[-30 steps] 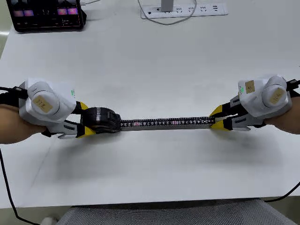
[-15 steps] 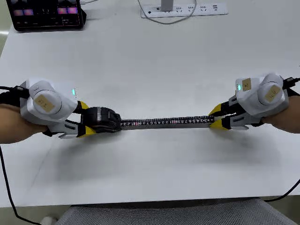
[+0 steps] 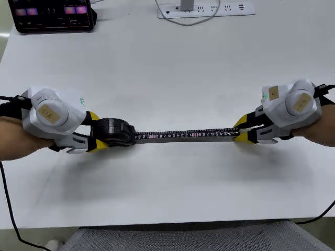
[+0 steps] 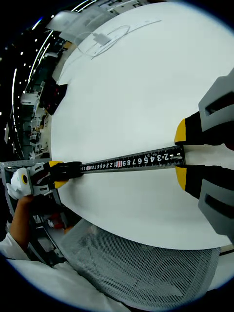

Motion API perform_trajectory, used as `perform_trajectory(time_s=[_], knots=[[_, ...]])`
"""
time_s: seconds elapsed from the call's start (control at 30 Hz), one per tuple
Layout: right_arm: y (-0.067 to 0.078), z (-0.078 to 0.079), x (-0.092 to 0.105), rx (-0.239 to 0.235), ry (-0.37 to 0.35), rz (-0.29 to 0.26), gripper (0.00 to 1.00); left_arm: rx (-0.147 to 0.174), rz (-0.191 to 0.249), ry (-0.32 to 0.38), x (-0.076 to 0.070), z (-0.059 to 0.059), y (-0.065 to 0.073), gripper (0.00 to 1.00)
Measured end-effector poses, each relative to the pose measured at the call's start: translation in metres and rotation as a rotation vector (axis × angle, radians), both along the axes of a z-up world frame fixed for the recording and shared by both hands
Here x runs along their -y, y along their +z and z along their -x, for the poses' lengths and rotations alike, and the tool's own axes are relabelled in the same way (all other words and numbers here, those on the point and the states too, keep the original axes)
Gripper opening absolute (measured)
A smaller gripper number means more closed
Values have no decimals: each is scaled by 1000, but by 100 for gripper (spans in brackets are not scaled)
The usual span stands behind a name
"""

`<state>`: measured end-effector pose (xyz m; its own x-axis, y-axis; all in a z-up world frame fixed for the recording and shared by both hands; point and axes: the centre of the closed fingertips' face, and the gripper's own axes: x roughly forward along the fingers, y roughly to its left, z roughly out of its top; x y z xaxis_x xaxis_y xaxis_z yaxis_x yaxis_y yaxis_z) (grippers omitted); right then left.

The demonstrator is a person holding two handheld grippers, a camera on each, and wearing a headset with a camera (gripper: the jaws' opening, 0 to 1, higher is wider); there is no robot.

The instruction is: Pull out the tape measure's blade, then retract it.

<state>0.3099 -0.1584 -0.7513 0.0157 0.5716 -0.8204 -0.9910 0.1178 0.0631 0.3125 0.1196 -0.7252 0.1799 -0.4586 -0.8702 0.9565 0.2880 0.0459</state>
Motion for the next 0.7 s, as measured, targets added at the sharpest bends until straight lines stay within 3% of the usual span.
perform_trajectory(time_s=[0.23,0.37,0.7], knots=[[2,-1,1,-13,-17,-6,12,8,-8,11,-1,-1,0,28],[7,-1,-2,-22,-30,-30,13,7,8,32,-1,-3,2,28],[9,-2,-2,-25,-45,-31,17,4,31,36,4,-3,8,33]])
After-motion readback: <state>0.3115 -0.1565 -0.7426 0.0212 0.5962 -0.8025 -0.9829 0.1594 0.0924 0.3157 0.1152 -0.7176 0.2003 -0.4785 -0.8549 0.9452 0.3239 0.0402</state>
